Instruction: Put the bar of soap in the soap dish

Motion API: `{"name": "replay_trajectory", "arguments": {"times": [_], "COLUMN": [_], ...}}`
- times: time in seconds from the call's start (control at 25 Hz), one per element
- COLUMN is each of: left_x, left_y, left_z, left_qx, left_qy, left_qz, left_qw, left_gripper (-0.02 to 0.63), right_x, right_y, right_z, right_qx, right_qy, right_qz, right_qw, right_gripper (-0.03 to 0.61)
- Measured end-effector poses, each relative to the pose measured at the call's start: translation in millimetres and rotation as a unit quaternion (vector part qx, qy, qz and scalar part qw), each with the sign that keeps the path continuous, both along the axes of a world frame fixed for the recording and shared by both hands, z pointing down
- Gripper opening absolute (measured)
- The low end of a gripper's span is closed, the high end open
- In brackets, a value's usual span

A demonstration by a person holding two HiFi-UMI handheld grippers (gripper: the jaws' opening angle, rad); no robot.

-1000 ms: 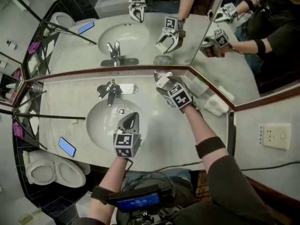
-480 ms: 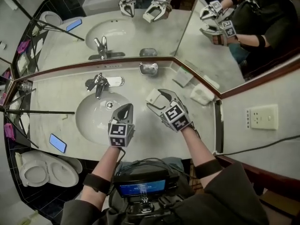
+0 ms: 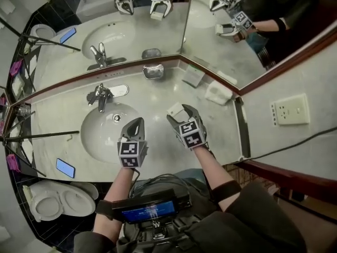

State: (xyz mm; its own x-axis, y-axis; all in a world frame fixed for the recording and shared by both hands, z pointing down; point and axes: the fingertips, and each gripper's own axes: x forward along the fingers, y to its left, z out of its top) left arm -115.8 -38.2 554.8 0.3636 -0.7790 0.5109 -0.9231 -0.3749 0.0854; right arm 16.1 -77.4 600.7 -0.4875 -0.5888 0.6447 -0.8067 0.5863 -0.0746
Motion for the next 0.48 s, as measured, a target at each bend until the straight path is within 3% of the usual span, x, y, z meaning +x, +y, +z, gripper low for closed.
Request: {"name": "replay_trajectory", "arguments": {"times": [0.32, 0.48], "left_x": [-1.7, -1.7], "left_y": [13.2, 15.3], "left_z": [8.0, 12.2], "left_qx": [-0.013, -0.02], "left_qy": [-0.015, -0.019], "left_qz": [0.006, 0.004], "left_qw": [0.9998, 0.9996], "left_gripper": [0.003, 0.003], "right_x": [68.8, 84.5], "right_y": [-14.1, -35.5], "right_z": [85.8, 104.4], "right_qx": [-0.065, -0.076], "right_qy": [0.048, 0.067], "right_qz": [0.096, 0.114], "right_qw": [0.992, 0.988], "right_gripper": [0.334, 0.334]}}
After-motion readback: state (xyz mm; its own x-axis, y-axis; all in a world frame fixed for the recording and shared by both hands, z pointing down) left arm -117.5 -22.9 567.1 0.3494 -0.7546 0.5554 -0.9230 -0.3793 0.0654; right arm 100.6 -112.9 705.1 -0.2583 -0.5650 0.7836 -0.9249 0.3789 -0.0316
